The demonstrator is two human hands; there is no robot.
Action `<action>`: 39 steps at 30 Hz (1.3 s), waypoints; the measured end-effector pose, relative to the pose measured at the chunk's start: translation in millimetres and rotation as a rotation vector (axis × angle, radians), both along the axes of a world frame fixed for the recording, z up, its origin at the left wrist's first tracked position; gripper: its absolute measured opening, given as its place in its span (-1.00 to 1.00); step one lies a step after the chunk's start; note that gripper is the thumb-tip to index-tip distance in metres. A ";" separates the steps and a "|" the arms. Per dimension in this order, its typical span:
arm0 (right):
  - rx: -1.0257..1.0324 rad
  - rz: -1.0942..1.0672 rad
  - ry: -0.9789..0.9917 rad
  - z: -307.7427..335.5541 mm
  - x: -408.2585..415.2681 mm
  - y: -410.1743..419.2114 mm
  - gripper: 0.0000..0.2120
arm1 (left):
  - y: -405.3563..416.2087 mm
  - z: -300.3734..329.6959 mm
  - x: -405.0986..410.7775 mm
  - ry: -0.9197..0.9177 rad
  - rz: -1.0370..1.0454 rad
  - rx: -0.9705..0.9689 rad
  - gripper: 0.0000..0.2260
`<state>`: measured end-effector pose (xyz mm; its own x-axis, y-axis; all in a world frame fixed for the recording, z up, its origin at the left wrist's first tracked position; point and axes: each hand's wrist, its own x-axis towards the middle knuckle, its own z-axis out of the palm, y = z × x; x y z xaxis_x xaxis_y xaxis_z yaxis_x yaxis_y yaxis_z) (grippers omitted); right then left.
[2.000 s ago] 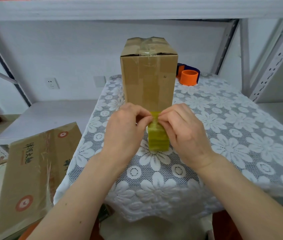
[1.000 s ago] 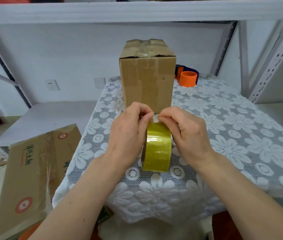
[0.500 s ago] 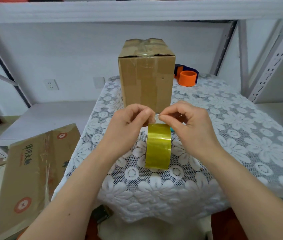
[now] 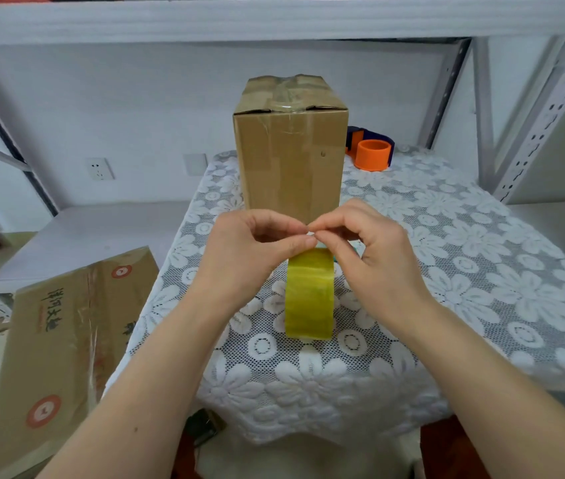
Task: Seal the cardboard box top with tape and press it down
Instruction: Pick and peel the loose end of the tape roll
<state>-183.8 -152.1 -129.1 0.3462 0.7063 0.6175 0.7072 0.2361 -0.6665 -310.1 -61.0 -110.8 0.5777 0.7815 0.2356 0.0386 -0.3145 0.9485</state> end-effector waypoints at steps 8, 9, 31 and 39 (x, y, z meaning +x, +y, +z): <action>-0.136 0.040 0.329 6.4 -4.1 -1.7 -0.70 | -0.7 -5.3 3.4 0.012 0.060 0.214 -0.82; -0.193 0.055 0.385 6.2 -3.5 -1.4 -0.65 | -0.8 -5.9 3.5 0.006 0.072 0.237 -0.83; -0.355 0.072 0.375 1.0 5.0 6.5 -0.79 | -7.5 -5.4 1.2 -0.099 0.080 0.300 -0.83; -0.362 0.112 0.419 2.1 5.6 7.7 -0.67 | -8.7 -3.9 3.5 -0.121 0.077 0.260 -0.83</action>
<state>-178.2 -144.5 -127.0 0.4208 0.8938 0.1552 0.3485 -0.0014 -0.9373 -306.6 -69.7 -114.7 0.4745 0.7265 0.4970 -0.0364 -0.5479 0.8357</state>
